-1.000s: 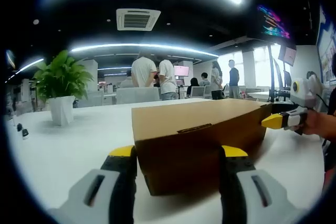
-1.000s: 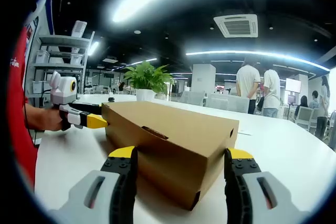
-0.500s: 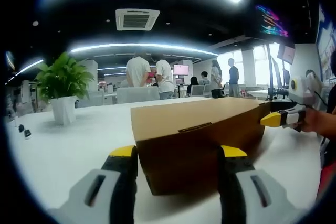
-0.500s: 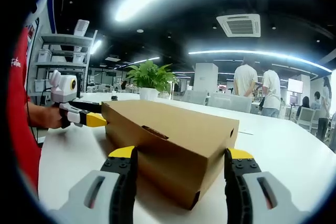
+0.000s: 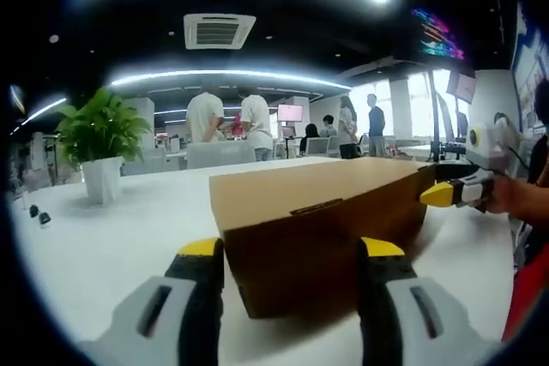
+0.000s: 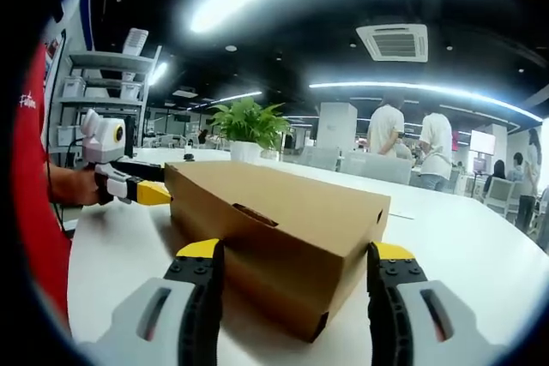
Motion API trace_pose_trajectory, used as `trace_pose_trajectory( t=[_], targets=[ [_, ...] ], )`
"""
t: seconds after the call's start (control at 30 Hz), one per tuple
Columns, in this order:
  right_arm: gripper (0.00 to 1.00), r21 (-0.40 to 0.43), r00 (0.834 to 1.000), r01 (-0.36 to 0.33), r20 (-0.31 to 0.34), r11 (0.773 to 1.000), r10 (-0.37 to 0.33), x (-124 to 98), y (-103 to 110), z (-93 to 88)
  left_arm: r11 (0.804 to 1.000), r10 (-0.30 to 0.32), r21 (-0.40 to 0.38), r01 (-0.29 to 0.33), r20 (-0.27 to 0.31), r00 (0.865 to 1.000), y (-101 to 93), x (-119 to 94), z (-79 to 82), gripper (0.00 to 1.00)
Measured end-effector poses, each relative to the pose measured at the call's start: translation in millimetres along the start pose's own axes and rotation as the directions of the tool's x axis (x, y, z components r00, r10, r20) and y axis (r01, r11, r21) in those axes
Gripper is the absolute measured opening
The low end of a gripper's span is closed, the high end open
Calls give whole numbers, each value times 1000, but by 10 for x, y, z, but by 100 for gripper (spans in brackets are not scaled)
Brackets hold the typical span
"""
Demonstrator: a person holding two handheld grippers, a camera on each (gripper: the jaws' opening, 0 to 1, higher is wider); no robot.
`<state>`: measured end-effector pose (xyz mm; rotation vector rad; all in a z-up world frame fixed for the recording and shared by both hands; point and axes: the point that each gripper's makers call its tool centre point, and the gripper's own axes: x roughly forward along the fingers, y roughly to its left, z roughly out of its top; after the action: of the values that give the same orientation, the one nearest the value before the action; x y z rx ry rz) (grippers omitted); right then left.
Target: Operate the shoe box by opening the lid, removing the specified soft item, and placing it in the target area until the item is outside and the box remains undamaged.
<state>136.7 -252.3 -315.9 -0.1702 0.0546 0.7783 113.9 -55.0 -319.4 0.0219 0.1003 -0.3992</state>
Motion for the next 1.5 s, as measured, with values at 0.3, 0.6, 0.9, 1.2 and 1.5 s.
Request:
trace_pose_trajectory(
  t=[0.3,0.6,0.9,1.2,1.5],
  targets=[
    [68,0,1000,-10,-13,1000,10,-19,27,6,1000,26,-6,-26,14,1000,-47,-54,15,58],
    [68,0,1000,5,3,1000,-5,-101,60,1,1000,24,7,-24,26,999,-106,-88,12,58],
    [68,2,1000,5,5,1000,-5,-140,67,-6,999,23,24,-24,26,999,-139,-125,2,58],
    [68,0,1000,9,2,1000,-9,-192,110,-3,1000,14,2,-14,19,1000,-174,-182,15,58],
    [68,-1,1000,15,-1,1000,-15,-233,149,4,1000,8,5,-8,22,1000,-159,-218,-7,58]
  ],
)
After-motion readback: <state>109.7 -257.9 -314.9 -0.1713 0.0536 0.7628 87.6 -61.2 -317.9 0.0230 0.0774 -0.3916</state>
